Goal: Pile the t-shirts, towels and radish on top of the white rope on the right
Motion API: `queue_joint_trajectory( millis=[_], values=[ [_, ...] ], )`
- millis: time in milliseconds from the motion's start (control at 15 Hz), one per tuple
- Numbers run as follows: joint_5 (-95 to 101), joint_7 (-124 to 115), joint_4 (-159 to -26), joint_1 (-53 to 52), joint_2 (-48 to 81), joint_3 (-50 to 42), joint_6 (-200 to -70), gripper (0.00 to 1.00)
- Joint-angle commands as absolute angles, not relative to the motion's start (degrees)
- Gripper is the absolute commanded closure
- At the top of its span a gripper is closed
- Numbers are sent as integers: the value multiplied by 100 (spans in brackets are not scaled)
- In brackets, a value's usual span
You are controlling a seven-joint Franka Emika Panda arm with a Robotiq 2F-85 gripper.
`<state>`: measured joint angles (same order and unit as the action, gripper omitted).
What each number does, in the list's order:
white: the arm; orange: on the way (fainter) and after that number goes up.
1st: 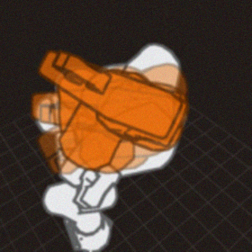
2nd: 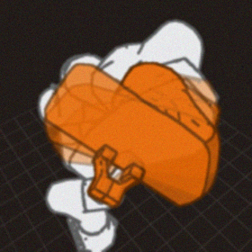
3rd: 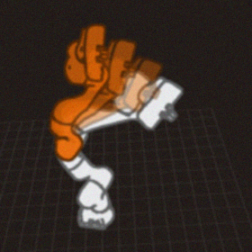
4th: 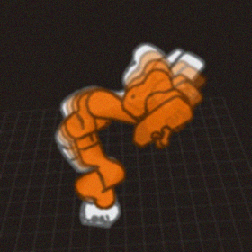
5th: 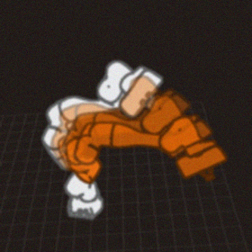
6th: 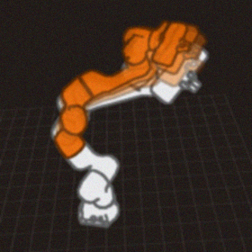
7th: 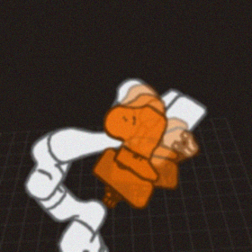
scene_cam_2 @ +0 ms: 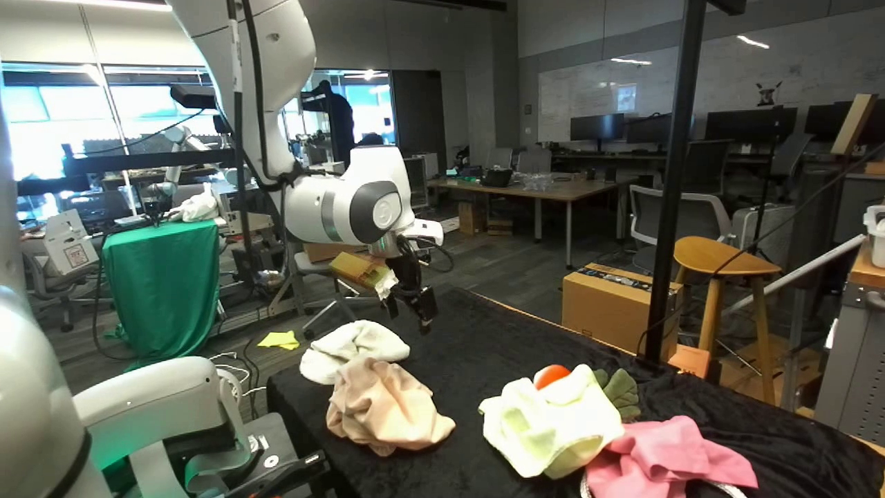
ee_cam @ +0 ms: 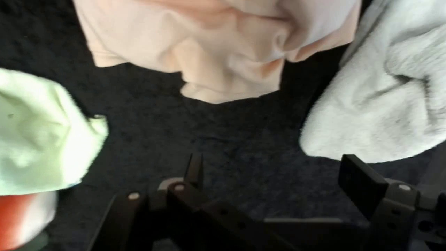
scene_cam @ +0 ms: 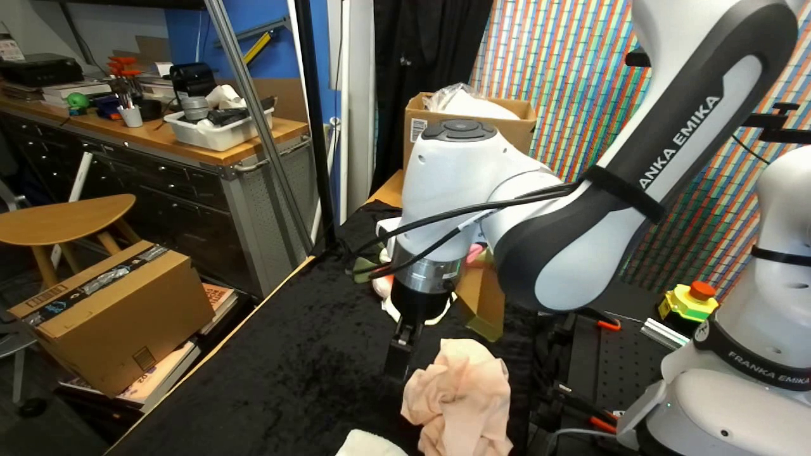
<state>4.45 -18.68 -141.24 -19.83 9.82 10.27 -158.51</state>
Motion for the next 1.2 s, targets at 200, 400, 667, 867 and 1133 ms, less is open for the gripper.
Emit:
queue_joint_trajectory(
  millis=[200,400,667,867,1133],
  values=[
    [-636,-477,-12686,-1702,1628,1617,-14451,0],
    [-879,-379,-12299,-1627,2002,1622,-14352,0],
    [-1268,-317,-12051,-1564,2390,1697,-14310,0],
    [-1437,-323,-11930,-1564,2609,1768,-14140,0],
    [-1264,-37,-12006,-1653,2737,1885,-14177,0]
  ],
)
